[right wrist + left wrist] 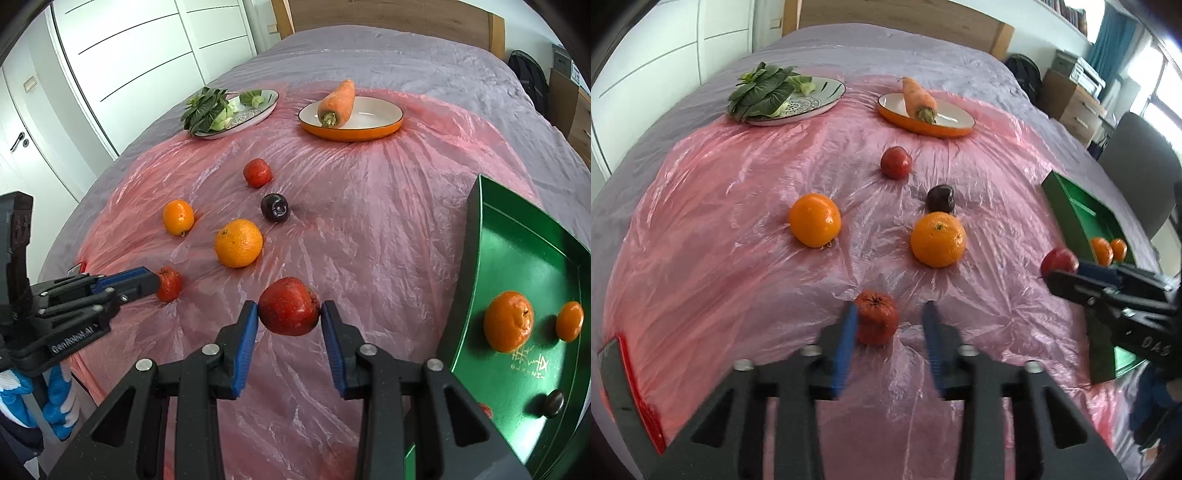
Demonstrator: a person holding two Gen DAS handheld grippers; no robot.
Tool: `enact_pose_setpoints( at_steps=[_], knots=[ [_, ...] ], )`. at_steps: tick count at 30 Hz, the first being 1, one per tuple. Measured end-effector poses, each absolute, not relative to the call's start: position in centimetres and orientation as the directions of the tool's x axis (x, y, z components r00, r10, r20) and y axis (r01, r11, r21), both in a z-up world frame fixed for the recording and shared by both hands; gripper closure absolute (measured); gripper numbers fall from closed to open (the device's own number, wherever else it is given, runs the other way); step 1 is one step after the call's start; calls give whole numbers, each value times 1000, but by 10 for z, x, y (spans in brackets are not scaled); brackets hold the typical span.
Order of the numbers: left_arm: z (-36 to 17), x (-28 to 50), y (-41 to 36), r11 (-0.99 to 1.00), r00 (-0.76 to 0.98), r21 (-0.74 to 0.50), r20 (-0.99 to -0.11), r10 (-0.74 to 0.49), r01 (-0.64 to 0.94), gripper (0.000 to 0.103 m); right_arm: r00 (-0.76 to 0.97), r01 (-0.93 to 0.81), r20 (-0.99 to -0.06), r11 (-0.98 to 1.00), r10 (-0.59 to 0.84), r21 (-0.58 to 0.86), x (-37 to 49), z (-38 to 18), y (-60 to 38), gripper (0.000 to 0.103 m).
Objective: Organize fruits
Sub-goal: 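Carry both red fruits in the grippers over the green tray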
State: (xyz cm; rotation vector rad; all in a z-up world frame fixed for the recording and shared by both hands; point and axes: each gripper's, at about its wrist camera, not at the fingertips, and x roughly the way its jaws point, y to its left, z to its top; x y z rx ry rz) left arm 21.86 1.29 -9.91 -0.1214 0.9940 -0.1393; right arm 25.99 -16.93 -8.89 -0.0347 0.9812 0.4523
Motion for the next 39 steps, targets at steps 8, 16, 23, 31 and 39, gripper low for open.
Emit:
enact_pose_setpoints(
  at_steps=[8, 16, 23, 31, 39],
  knots=[
    [-122, 227, 16, 994, 496, -104, -861, -111, 42, 73, 469, -383, -809, 907, 356, 177, 261, -90, -172, 64],
    [-120, 221, 15, 995, 513, -93, -852, -102, 43, 77, 469, -377, -808, 908, 357, 182, 258, -92, -174, 64],
    [-105, 215, 11, 995, 529, -91, -843, -102, 47, 77, 471, -367, -805, 910, 360, 191, 246, -87, -182, 64],
    [-87, 198, -2, 996, 549, -71, -831, -91, 57, 77, 477, -371, -801, 909, 362, 190, 228, -78, -188, 64],
    [-68, 177, -20, 994, 569, -56, -817, -97, 89, 77, 486, -369, -792, 908, 369, 196, 206, -68, -194, 64]
  ],
)
